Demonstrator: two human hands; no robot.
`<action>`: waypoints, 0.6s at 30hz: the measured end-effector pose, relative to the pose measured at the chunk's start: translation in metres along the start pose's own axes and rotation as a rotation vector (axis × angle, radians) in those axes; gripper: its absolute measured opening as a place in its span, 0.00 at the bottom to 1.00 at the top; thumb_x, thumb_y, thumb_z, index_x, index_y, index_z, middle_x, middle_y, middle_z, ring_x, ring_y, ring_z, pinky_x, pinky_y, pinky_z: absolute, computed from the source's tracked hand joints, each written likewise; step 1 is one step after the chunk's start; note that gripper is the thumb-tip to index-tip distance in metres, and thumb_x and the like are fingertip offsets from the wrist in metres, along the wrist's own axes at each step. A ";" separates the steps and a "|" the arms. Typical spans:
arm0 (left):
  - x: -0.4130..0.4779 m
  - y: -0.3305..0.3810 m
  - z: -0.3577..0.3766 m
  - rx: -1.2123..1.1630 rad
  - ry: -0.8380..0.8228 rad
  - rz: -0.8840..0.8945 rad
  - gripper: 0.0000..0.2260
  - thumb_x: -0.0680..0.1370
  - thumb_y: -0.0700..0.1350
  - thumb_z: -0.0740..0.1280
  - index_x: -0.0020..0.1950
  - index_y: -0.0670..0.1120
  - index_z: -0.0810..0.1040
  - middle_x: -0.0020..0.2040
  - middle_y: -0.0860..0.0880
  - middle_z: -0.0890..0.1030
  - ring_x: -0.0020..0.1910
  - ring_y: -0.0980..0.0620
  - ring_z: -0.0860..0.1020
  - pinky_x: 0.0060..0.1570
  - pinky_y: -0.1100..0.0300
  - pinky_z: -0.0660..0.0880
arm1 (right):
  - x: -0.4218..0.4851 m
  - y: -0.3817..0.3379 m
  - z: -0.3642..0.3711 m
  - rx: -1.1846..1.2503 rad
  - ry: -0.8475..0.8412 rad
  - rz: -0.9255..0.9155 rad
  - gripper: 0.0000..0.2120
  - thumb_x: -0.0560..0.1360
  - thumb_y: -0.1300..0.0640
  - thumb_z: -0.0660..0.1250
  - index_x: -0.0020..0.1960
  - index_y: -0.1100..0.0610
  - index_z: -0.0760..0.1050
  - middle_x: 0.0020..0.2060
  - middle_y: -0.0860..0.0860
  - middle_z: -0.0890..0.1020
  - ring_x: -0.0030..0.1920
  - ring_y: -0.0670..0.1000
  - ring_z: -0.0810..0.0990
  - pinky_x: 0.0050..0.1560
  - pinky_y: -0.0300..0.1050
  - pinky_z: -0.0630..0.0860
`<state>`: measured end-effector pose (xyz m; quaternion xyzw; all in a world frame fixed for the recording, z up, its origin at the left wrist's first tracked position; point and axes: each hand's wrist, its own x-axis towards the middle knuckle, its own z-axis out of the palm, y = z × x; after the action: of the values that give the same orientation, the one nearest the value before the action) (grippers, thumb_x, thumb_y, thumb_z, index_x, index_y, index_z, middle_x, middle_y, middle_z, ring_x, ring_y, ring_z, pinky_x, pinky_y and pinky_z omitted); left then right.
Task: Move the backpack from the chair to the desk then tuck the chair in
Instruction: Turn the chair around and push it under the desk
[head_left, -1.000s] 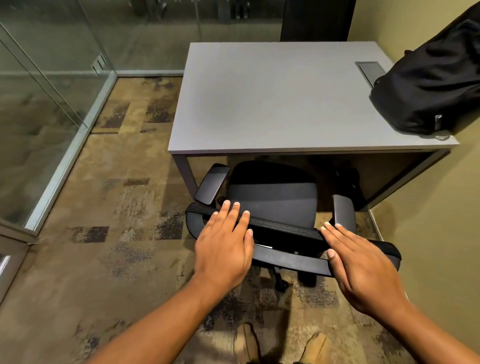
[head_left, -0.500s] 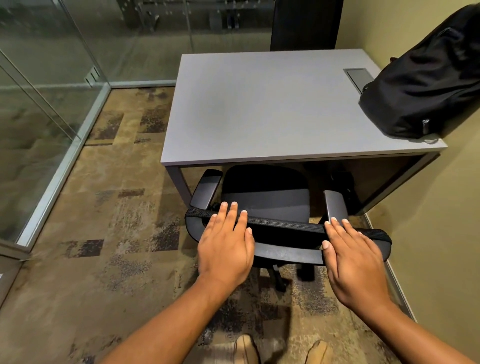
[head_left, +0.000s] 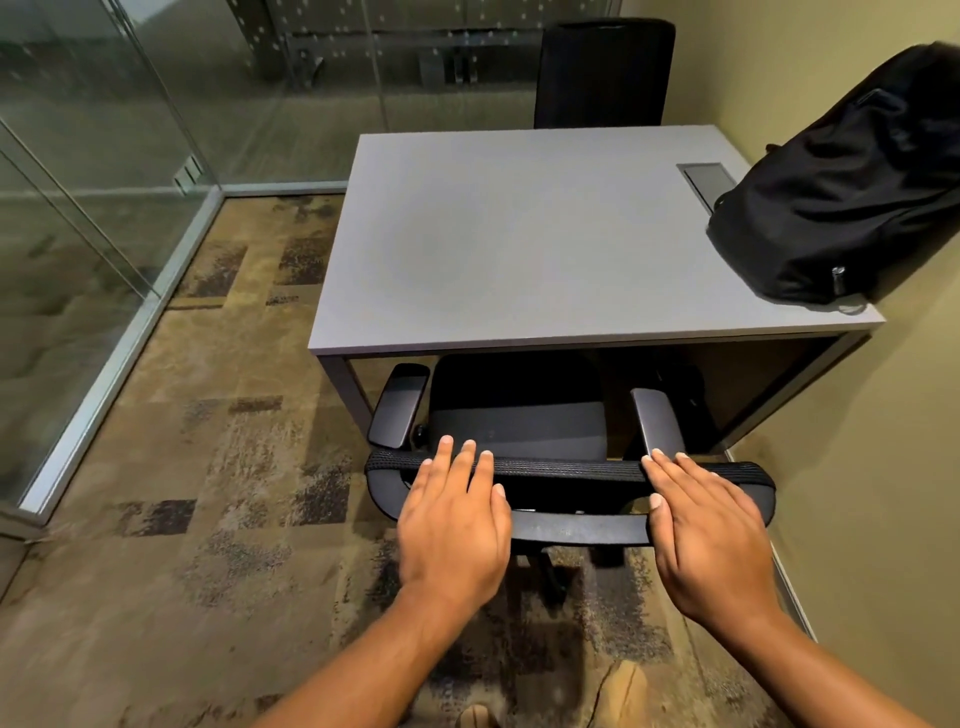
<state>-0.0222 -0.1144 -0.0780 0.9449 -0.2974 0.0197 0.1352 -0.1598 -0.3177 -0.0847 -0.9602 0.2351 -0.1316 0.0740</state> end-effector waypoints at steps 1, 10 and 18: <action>0.001 0.002 0.001 -0.002 0.002 -0.009 0.23 0.80 0.52 0.51 0.66 0.45 0.77 0.66 0.47 0.77 0.72 0.46 0.67 0.70 0.54 0.55 | 0.003 0.003 0.000 0.000 -0.002 -0.003 0.23 0.80 0.48 0.50 0.68 0.53 0.73 0.66 0.49 0.77 0.70 0.48 0.69 0.69 0.49 0.63; 0.014 0.029 0.007 0.010 0.015 -0.067 0.22 0.80 0.52 0.51 0.66 0.46 0.77 0.66 0.48 0.77 0.72 0.47 0.68 0.70 0.53 0.57 | 0.030 0.031 -0.004 -0.009 -0.056 -0.046 0.23 0.79 0.48 0.51 0.69 0.52 0.73 0.67 0.47 0.76 0.71 0.49 0.68 0.71 0.50 0.62; 0.029 0.050 0.013 0.025 0.027 -0.115 0.22 0.80 0.53 0.52 0.66 0.47 0.77 0.67 0.49 0.77 0.72 0.48 0.67 0.70 0.54 0.57 | 0.056 0.055 -0.005 0.010 -0.093 -0.083 0.23 0.79 0.48 0.49 0.69 0.53 0.73 0.66 0.47 0.76 0.71 0.50 0.68 0.70 0.51 0.63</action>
<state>-0.0275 -0.1729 -0.0747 0.9617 -0.2405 0.0282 0.1283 -0.1365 -0.3925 -0.0791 -0.9738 0.1908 -0.0909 0.0842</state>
